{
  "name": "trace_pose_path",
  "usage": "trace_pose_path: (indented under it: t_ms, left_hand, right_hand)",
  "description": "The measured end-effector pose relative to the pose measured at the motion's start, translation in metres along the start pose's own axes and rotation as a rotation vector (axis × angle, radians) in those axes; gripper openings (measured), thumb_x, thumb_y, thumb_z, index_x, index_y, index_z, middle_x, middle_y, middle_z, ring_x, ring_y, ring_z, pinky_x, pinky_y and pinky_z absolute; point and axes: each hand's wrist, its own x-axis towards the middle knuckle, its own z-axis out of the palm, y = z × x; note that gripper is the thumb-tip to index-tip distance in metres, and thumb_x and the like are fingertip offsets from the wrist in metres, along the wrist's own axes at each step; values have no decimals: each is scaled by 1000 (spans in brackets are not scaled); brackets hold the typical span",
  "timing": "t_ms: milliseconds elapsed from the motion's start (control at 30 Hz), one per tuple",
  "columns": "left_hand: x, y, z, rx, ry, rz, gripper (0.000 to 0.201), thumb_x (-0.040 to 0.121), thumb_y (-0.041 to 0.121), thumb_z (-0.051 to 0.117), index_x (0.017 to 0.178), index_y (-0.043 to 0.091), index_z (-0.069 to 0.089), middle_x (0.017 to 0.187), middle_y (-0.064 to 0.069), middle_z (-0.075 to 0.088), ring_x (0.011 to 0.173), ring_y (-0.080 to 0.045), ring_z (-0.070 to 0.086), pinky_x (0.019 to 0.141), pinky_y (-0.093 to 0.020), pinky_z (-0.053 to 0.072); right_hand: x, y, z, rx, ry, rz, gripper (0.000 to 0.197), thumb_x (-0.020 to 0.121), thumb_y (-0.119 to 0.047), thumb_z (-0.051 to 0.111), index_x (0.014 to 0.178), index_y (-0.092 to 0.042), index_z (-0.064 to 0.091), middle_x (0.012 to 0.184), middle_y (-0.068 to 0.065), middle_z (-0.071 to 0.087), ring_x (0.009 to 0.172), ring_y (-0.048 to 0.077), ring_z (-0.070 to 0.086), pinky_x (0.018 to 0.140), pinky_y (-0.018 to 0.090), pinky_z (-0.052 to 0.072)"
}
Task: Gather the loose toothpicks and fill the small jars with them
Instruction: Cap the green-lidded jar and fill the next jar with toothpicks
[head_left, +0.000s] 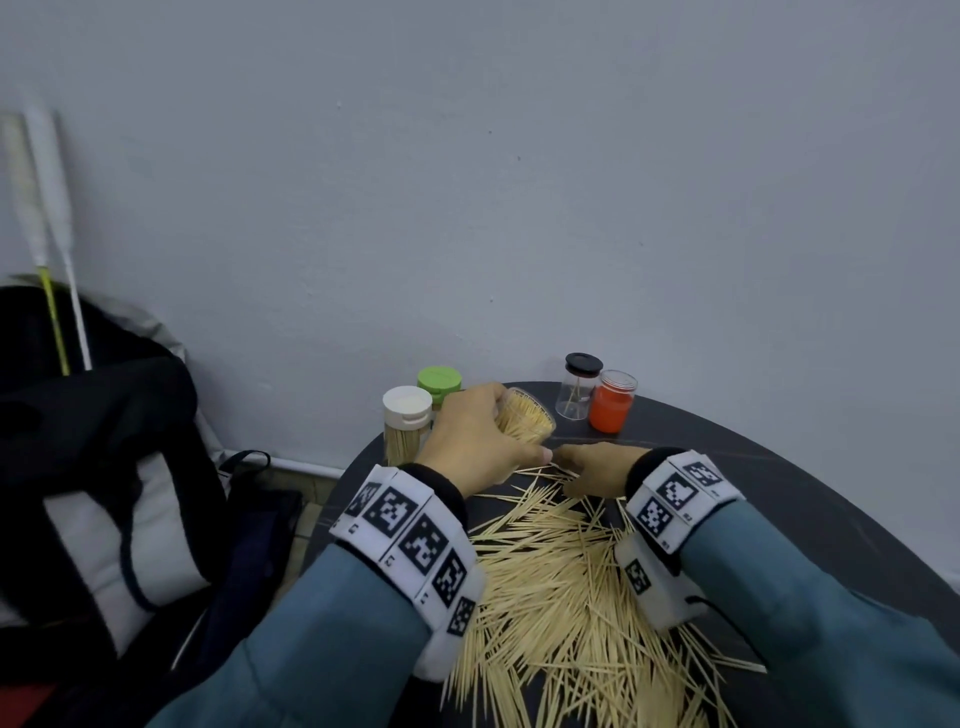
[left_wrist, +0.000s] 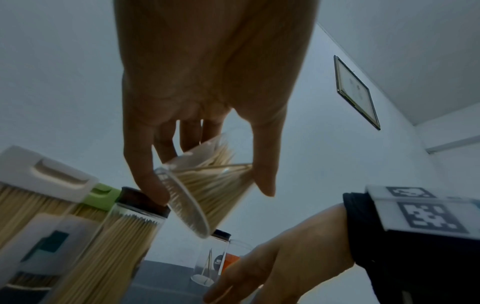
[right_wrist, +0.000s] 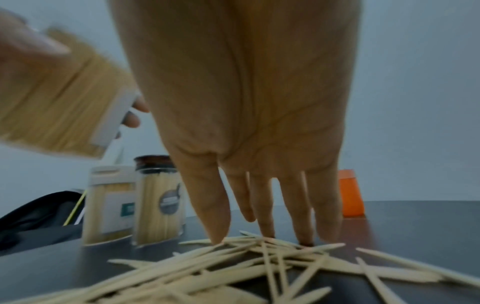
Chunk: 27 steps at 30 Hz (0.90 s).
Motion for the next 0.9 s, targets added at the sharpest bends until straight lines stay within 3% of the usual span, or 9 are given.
trace_pose_path:
  t_ms: [200, 267, 333, 400, 467, 567, 667, 767, 900]
  left_hand:
    - [-3, -2, -10, 14, 8, -1, 45, 69, 32, 82, 101, 15, 56, 93, 1, 58, 77, -8, 49, 53, -14, 31]
    - [-4, -3, -13, 30, 27, -10, 48, 69, 31, 82, 104, 10, 56, 100, -11, 61, 82, -18, 53, 58, -23, 39]
    - [-6, -4, -17, 42, 53, -28, 57, 69, 32, 82, 111, 3, 57, 112, -17, 60, 100, -28, 56, 75, -31, 42]
    - [-5, -8, -19, 42, 58, -28, 61, 68, 33, 82, 115, 4, 57, 114, -15, 61, 106, -27, 55, 73, -27, 39]
    - [-6, -11, -22, 44, 50, -27, 56, 67, 35, 83, 109, 7, 58, 108, -9, 62, 98, -23, 55, 69, -24, 34]
    - [-8, -16, -25, 57, 54, -35, 49, 67, 35, 83, 100, 12, 56, 101, -5, 60, 87, -17, 49, 69, -25, 34]
    - [-9, -20, -27, 53, 55, -34, 55, 67, 35, 83, 110, 11, 58, 107, -5, 62, 94, -16, 52, 73, -25, 37]
    - [-11, -22, -27, 46, 47, -39, 55, 67, 34, 83, 111, 11, 59, 110, -6, 62, 96, -17, 53, 71, -23, 37]
    - [-12, -23, -28, 57, 27, -31, 50, 68, 32, 83, 105, 9, 59, 101, -4, 61, 87, -15, 52, 58, -19, 35]
  right_hand:
    - [-1, -19, 5, -12, 20, -108, 61, 88, -17, 60, 142, -13, 33, 140, 9, 44, 128, 24, 43, 105, 34, 37]
    - [-4, -21, 5, -58, 18, -152, 62, 86, -22, 64, 140, -12, 36, 139, 10, 43, 128, 24, 41, 104, 32, 34]
    - [-8, -23, 5, -85, 15, -194, 62, 84, -23, 67, 138, -12, 40, 136, 10, 42, 125, 24, 42, 100, 30, 35]
    - [-10, -23, 7, -101, 18, -215, 61, 83, -23, 68, 136, -12, 42, 133, 9, 41, 121, 23, 44, 97, 29, 37]
    - [-12, -24, 10, -98, 23, -206, 59, 82, -22, 69, 134, -11, 43, 131, 8, 40, 119, 23, 45, 97, 30, 38]
    - [-14, -26, 15, -115, 38, -197, 48, 83, -21, 67, 125, -10, 46, 128, 7, 43, 117, 23, 46, 99, 38, 40]
    - [-19, -28, 18, -159, 45, -205, 35, 88, -21, 61, 119, -11, 50, 127, 4, 47, 120, 21, 45, 100, 44, 37]
    - [-23, -28, 22, -193, 55, -235, 27, 92, -18, 53, 117, -10, 52, 126, 5, 49, 118, 21, 45, 98, 42, 37]
    - [-26, -29, 26, -202, 50, -248, 27, 95, -16, 46, 119, -5, 49, 127, 11, 50, 117, 25, 48, 94, 34, 38]
